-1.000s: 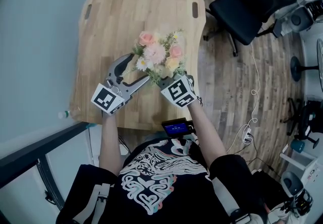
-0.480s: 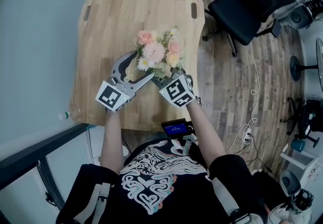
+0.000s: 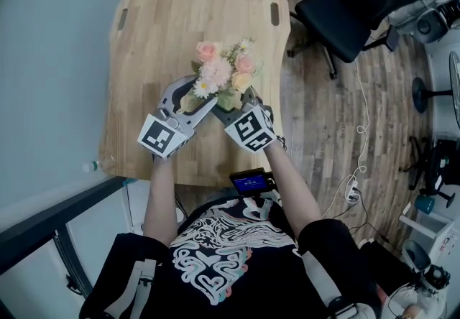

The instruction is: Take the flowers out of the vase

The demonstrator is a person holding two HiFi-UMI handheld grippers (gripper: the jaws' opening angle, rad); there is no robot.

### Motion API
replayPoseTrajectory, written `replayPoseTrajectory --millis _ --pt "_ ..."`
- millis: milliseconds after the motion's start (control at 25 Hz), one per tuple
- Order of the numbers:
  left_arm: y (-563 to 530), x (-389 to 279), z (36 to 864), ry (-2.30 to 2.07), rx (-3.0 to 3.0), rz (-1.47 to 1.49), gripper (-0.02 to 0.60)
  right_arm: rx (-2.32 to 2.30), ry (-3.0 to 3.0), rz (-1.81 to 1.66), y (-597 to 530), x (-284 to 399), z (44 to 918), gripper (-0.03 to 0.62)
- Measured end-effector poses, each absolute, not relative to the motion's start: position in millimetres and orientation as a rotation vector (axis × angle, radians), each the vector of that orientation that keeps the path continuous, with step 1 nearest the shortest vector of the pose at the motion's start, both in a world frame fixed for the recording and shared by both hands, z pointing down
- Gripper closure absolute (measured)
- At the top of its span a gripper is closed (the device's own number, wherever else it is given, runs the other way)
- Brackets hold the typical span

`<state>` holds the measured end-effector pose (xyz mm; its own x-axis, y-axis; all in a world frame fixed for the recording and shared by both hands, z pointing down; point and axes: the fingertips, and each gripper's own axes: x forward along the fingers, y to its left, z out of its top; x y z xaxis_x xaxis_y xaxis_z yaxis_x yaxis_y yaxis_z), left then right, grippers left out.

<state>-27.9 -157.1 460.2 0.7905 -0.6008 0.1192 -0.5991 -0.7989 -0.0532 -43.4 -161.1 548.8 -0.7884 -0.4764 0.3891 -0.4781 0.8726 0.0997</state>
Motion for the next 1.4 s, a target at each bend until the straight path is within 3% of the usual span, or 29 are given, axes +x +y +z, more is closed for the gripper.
replayPoseTrajectory --millis 200,440,1400 --pt "-159 -32 463 0.987 -2.955 -0.203 0.476 0.702 -2.64 0.017 -161 -44 550 0.31" --pt "-161 -36 464 0.987 -2.987 -0.183 0.508 0.72 -2.641 0.016 -162 -45 550 0.31" --pt "-165 -48 440 1.021 -3.007 -0.043 0.523 0.745 -2.637 0.032 -167 -45 551 0.31"
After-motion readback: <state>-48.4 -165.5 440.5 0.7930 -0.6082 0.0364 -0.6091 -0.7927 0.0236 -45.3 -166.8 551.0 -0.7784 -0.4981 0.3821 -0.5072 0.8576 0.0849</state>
